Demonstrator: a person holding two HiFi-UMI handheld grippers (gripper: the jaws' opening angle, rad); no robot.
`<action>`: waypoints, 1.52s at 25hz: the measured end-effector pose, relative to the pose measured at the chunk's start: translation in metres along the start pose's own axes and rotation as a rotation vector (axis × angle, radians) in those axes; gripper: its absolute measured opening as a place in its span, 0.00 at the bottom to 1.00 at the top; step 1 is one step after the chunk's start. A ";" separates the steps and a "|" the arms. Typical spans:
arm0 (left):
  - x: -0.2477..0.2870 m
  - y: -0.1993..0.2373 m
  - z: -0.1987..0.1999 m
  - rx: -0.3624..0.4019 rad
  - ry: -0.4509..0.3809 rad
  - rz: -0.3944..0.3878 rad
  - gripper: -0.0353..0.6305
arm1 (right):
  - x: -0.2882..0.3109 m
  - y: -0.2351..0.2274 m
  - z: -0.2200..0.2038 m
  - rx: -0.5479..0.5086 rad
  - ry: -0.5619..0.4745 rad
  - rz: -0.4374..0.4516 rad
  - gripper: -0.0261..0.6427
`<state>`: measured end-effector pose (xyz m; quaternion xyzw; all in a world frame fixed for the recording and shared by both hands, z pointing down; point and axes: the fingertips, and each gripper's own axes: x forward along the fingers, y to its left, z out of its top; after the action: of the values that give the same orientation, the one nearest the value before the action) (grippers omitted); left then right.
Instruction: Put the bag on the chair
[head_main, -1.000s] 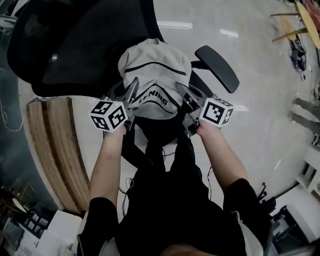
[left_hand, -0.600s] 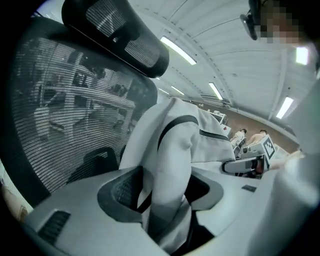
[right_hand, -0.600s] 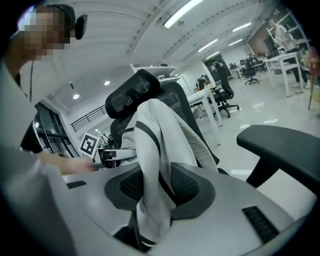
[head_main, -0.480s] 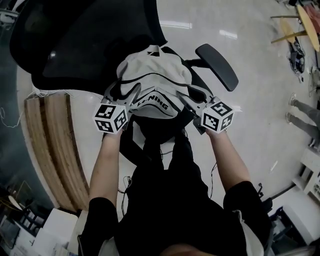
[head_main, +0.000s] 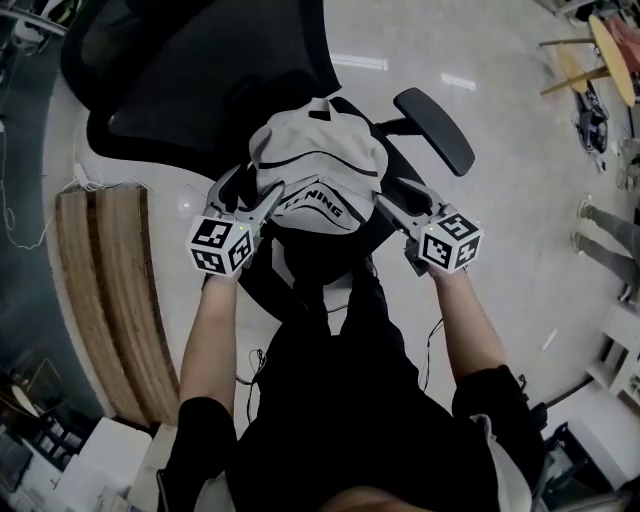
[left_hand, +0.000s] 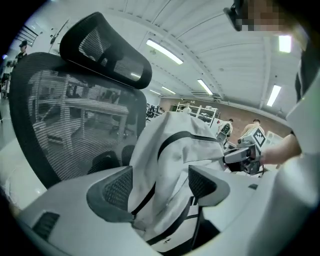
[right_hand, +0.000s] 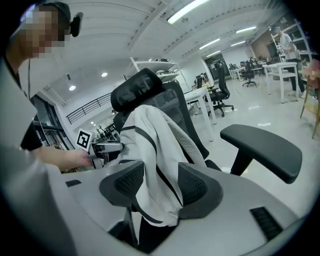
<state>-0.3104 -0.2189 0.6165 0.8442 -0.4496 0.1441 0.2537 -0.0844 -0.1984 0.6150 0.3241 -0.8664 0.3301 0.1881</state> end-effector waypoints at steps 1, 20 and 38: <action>-0.003 -0.003 0.001 0.000 -0.004 -0.002 0.57 | -0.006 0.001 0.004 -0.014 -0.010 -0.008 0.38; -0.107 -0.047 0.068 0.006 -0.179 -0.120 0.48 | -0.068 0.133 0.085 -0.197 -0.195 -0.110 0.28; -0.145 -0.178 0.106 0.256 -0.205 -0.136 0.44 | -0.173 0.177 0.078 -0.264 -0.294 -0.023 0.27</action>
<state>-0.2407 -0.0955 0.4067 0.9084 -0.3931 0.0958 0.1059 -0.0897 -0.0760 0.3862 0.3514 -0.9165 0.1606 0.1040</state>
